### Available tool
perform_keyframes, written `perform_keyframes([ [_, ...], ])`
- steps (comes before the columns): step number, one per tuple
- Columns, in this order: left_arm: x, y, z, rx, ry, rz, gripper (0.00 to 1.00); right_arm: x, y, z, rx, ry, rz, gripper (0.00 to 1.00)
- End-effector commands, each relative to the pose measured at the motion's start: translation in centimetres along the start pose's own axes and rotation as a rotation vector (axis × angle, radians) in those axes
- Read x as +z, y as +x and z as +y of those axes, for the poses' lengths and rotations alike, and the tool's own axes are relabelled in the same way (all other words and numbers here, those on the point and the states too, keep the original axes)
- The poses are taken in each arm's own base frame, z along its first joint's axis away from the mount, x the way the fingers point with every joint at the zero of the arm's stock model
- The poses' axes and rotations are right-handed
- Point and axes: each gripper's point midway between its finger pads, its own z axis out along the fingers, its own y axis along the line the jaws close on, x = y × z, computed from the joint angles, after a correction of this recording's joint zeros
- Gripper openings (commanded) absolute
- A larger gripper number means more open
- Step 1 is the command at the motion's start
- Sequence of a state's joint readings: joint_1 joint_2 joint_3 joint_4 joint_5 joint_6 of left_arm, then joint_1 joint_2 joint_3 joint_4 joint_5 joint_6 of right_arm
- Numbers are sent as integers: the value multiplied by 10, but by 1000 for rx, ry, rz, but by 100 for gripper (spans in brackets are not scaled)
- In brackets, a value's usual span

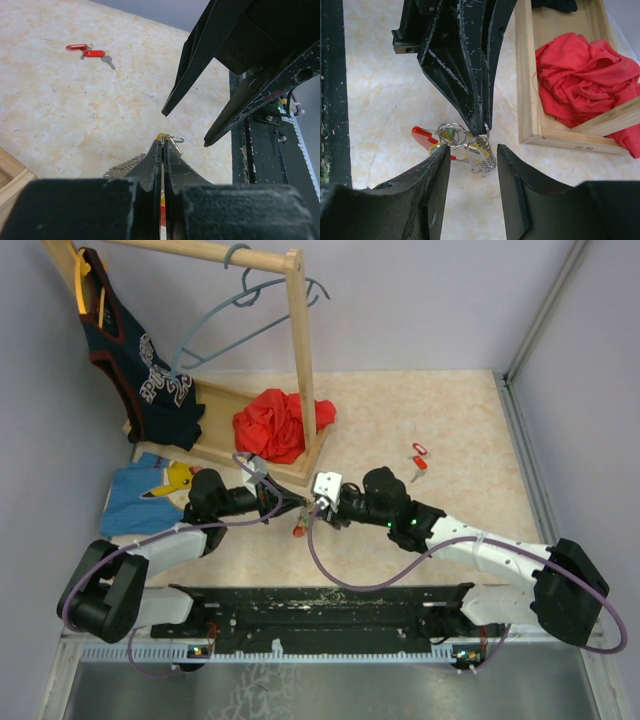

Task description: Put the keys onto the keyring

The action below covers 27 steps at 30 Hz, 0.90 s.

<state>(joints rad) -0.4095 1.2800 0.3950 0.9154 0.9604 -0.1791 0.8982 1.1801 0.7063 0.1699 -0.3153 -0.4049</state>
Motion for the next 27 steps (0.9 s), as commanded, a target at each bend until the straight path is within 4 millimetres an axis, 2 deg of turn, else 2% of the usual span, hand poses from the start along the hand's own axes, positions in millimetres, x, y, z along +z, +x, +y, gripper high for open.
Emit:
perform_keyframes([
  [1, -2, -9, 1, 39, -18, -27, 1, 3, -24, -14, 39, 54, -76, 43],
  [14, -2, -9, 1, 39, -19, -29, 1, 16, -18, -20, 71, 81, -63, 43],
  [27, -2, -9, -1, 40, -4, -27, 1, 15, -11, -30, 66, 139, -44, 32],
])
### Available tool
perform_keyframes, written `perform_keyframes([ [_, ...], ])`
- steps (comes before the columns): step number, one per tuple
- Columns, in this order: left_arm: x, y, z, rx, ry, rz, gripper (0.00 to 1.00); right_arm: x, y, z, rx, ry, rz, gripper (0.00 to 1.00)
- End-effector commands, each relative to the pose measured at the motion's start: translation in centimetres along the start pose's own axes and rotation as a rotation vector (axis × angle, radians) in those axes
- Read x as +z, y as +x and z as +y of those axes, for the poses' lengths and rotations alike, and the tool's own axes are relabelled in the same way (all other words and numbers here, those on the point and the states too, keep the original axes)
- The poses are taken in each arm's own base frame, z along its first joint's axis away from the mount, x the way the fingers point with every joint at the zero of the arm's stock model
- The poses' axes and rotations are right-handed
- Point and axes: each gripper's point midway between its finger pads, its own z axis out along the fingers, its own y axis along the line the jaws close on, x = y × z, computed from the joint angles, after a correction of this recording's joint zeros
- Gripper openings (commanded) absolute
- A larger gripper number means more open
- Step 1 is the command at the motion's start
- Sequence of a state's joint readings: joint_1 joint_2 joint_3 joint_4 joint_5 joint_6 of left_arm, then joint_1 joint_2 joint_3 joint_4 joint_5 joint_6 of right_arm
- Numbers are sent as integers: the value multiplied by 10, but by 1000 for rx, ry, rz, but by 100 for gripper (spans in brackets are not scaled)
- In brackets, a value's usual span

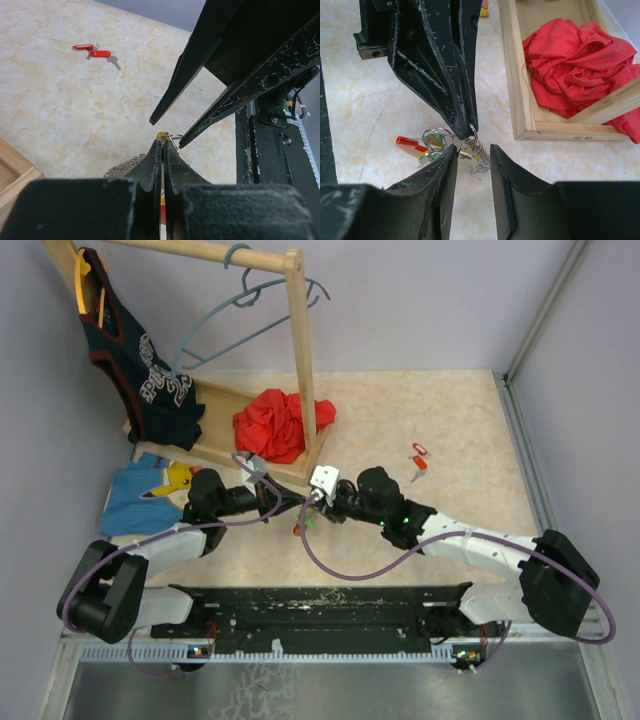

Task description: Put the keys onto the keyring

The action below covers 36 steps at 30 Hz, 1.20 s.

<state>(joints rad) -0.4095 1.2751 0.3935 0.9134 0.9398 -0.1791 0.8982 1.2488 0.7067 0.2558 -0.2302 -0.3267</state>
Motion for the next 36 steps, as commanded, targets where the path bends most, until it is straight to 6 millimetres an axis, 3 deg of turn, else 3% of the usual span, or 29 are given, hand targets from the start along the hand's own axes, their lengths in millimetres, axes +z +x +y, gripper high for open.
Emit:
perform_keyframes([
  [1, -1, -8, -4, 37, 17, -21, 1, 3, -21, -13, -4, 50, -58, 30],
  [17, -1, -9, -8, 34, 35, -22, 1, 5, -14, -15, -50, 46, -24, 11],
  [21, -1, -10, -8, 24, 34, -27, 1, 7, -13, -10, -78, 9, -15, 0],
  [36, -2, -17, -5, 7, -2, -84, 1, 15, 2, 12, -178, -46, 39, 0],
])
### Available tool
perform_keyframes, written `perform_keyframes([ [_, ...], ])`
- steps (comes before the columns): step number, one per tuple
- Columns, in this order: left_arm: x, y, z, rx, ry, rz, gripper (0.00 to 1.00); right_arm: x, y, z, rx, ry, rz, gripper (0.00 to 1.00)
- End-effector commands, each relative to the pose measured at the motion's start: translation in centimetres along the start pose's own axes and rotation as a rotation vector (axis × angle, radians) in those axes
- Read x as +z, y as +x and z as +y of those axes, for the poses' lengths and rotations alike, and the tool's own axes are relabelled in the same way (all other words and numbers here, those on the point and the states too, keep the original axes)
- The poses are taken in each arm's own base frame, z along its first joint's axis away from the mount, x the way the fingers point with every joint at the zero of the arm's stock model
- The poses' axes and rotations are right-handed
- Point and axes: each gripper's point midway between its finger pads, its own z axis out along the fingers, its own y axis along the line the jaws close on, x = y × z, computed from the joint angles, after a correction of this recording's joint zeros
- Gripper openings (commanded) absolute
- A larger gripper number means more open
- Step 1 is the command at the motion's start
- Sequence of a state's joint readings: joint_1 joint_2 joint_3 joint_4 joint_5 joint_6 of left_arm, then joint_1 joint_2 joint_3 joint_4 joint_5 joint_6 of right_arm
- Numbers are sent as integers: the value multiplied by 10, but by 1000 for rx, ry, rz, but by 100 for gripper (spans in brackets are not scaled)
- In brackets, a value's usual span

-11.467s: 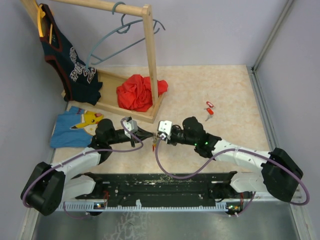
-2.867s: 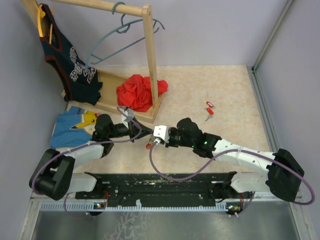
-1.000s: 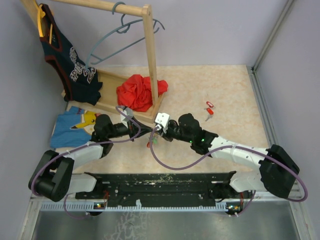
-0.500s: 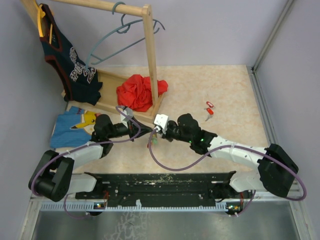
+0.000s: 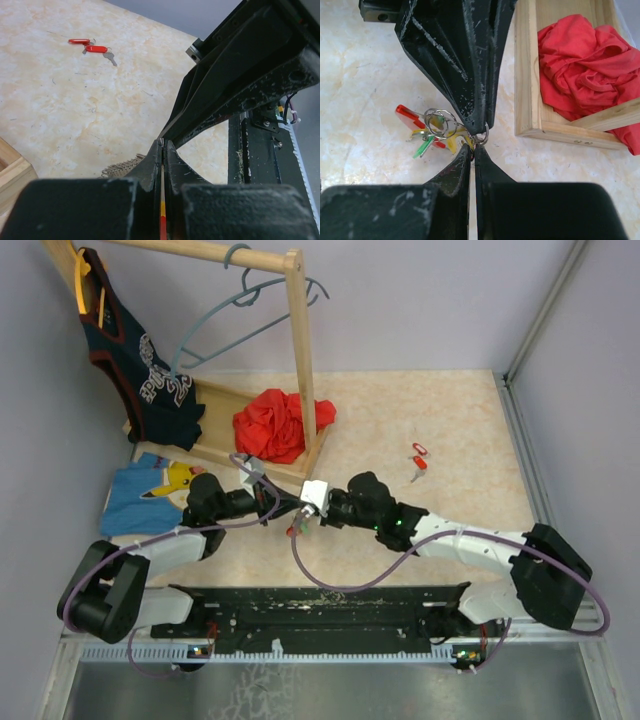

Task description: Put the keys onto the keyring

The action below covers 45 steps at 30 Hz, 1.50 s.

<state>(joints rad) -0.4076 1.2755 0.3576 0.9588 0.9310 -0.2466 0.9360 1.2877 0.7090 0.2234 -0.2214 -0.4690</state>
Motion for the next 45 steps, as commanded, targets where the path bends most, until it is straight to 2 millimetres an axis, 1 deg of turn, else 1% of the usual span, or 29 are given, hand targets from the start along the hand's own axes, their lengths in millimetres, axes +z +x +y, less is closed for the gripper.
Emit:
perform_keyframes([
  [1, 1, -23, -3, 68, 5, -81, 1, 7, -11, -2, -44, 9, -6, 0],
  [6, 0, -26, -2, 67, -8, -104, 1, 10, -7, 2, -63, 0, 15, 0],
  [9, 0, -25, -2, 76, -4, -104, 1, 6, -10, -4, -78, 27, 16, 0],
  [12, 0, -21, -1, 88, -5, -86, 1, -1, -18, -13, -116, 53, 28, 0],
  [13, 0, -19, 1, 90, -8, -77, 2, -3, -21, -16, -130, 57, 32, 0],
  [16, 1, -15, 2, 91, 0, -45, 11, -9, -33, -23, -163, 65, 33, 0],
  [21, 1, -13, 2, 100, 9, -17, 24, -12, -36, -24, -188, 47, 49, 0],
  [23, 1, -13, 1, 101, 15, -9, 27, -12, -38, -23, -193, 33, 51, 0],
  [26, 1, -12, 0, 94, 26, 0, 29, -12, -41, -22, -197, 21, 49, 0],
  [31, 3, -9, -3, 74, 59, 18, 30, -10, -44, -21, -204, 11, 47, 0],
  [37, 5, -4, -1, 44, 69, 37, 30, -9, -47, -19, -209, 2, 42, 0],
  [40, 6, -2, 1, 33, 69, 45, 28, -9, -49, -18, -212, -1, 38, 0],
  [45, 7, -1, 0, 19, 79, 51, 23, -8, -50, -16, -213, -12, 37, 0],
])
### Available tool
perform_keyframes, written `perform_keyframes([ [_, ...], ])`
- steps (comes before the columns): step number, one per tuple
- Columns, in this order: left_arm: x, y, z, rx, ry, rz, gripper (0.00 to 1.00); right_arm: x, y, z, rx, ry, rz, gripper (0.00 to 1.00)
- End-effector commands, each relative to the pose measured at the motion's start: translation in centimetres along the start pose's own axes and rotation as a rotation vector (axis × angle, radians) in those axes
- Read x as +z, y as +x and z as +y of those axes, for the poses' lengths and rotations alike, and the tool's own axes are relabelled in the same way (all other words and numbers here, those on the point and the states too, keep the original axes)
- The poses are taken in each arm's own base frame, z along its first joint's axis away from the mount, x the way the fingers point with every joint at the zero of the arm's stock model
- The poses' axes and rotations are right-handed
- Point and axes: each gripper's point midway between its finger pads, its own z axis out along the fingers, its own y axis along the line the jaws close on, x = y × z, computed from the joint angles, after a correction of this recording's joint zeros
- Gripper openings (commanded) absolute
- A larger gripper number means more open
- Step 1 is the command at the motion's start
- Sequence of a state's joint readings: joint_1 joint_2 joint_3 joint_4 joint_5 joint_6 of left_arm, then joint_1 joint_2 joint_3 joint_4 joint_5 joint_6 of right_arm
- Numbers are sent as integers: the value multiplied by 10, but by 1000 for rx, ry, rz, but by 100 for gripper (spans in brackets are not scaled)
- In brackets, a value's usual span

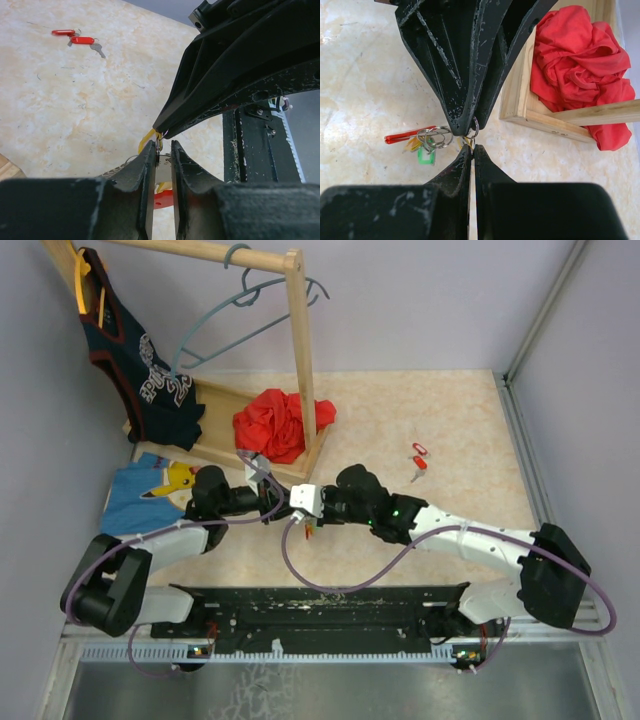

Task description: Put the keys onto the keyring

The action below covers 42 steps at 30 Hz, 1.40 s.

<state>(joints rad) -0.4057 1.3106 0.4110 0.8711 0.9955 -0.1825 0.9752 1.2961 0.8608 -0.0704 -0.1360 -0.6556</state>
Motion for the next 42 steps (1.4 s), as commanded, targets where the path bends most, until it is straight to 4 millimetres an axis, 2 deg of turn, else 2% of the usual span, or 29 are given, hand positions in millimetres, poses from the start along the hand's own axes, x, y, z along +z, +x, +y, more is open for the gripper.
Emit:
perform_keyframes([
  [1, 3, -7, -1, 9, 31, -1, 21, -7, -46, -18, -38, 38, -114, 0],
  [5, 3, -5, -1, 6, 41, 3, 2, -8, -44, -18, -38, 40, -105, 0],
  [11, 1, -11, -3, 31, 30, -13, 1, -12, -28, -17, -27, 68, -50, 0],
  [14, 0, -14, -4, 42, 22, -27, 1, -8, -9, -7, -17, 39, 11, 0],
  [16, -1, -16, -5, 46, 17, -39, 1, -5, -5, 0, -6, 13, 18, 0],
  [29, -2, -19, -6, 73, 11, -64, 1, 4, -2, 38, 75, -152, -21, 0],
  [30, -3, -18, -6, 77, 12, -64, 1, 3, -2, 39, 81, -156, -19, 2],
  [34, -3, -16, -5, 87, 12, -58, 1, -7, -1, 38, 106, -137, -13, 22],
  [37, -3, -16, -4, 87, 6, -57, 1, -17, -2, 28, 152, -85, -22, 31],
  [42, -3, -16, -3, 88, -4, -57, 1, -32, -16, 14, 261, -4, -73, 45],
])
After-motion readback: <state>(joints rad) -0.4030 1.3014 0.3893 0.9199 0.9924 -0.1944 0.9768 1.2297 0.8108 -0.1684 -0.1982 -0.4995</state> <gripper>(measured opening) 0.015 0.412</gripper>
